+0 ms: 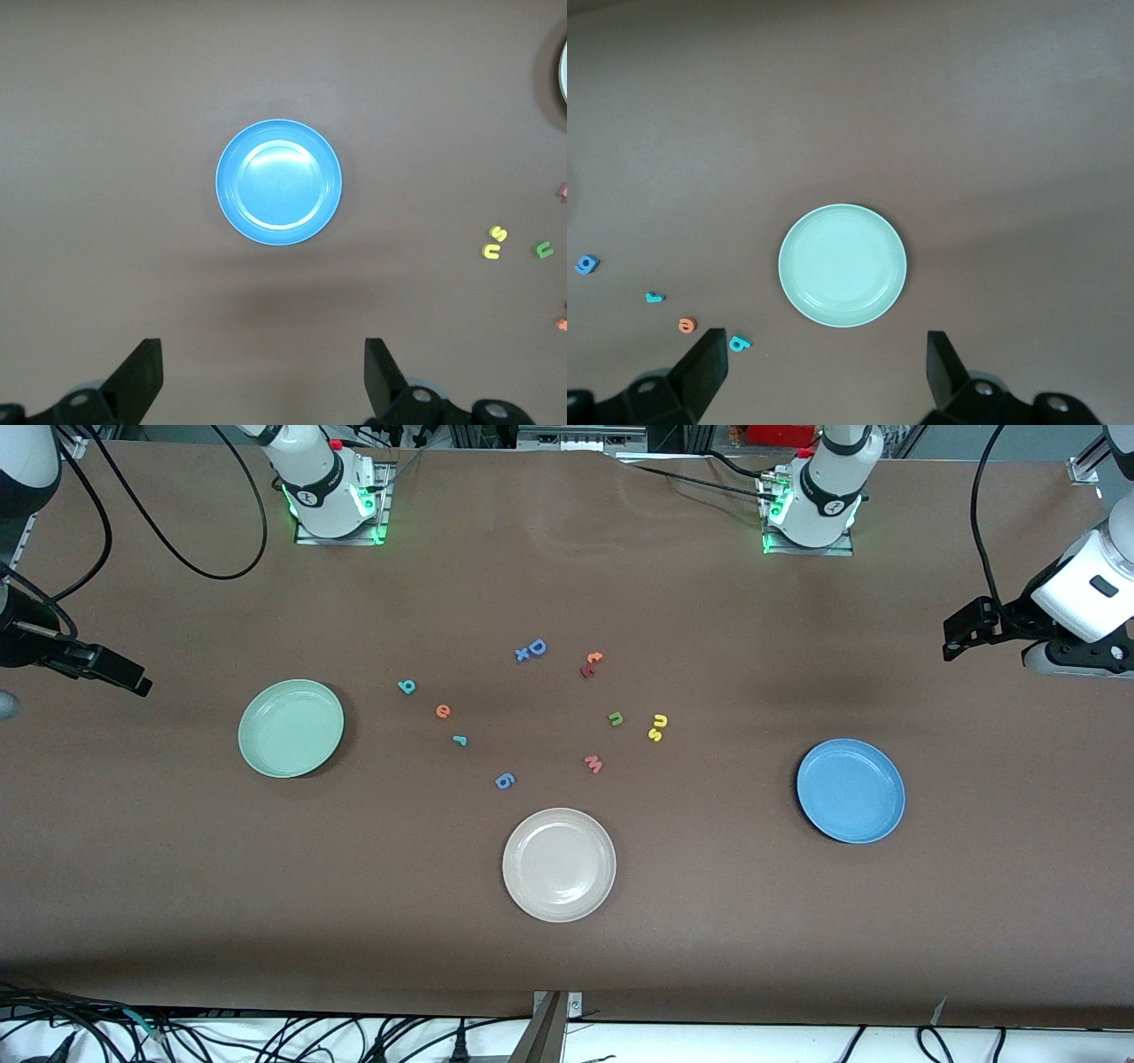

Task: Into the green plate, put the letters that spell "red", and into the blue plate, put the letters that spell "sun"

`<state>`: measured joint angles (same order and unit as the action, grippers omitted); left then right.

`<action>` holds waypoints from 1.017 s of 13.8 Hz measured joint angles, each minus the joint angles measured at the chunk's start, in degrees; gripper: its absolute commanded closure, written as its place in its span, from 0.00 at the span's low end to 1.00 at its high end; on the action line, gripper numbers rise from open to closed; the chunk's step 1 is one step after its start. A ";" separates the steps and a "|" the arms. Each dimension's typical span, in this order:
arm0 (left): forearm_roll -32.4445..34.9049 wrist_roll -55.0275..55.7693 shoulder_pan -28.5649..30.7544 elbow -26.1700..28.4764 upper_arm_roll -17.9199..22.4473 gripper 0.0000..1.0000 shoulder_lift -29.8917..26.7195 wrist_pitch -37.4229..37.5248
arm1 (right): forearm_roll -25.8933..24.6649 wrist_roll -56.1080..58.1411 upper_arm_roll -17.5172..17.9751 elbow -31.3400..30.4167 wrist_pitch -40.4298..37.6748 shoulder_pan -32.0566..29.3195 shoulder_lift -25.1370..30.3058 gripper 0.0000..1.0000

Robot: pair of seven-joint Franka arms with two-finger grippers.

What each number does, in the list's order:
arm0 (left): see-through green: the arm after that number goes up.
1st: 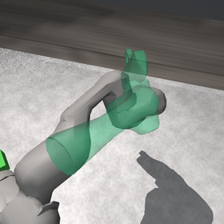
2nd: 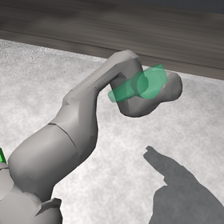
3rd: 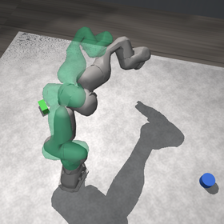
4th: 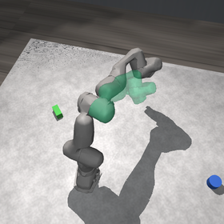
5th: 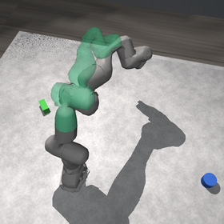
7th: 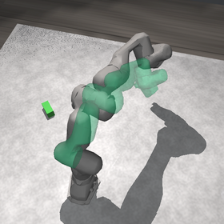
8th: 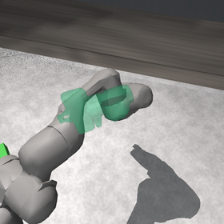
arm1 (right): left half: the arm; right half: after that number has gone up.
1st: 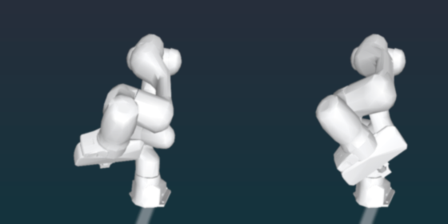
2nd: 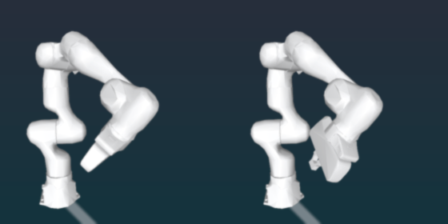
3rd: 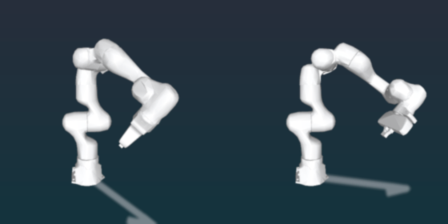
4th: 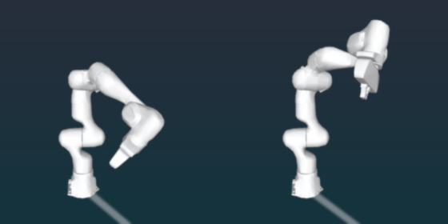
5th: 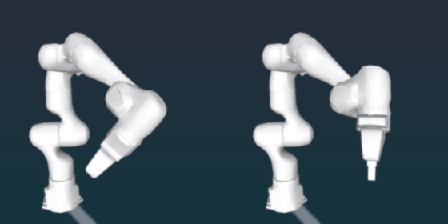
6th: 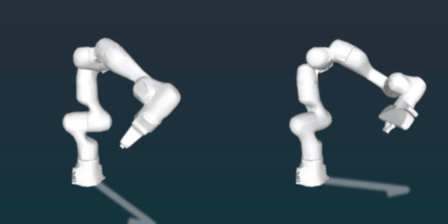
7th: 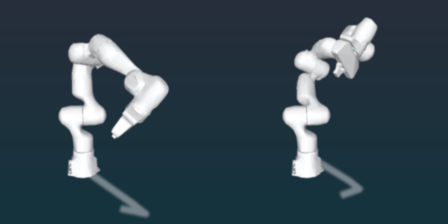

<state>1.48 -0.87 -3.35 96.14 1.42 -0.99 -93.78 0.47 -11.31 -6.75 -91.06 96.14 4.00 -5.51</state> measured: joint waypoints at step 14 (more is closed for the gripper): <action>0.00 1.87 -1.73 0.01 2.35 0.00 0.07 0.28 | 0.00 0.00 0.00 0.00 0.10 -0.01 0.00 0.00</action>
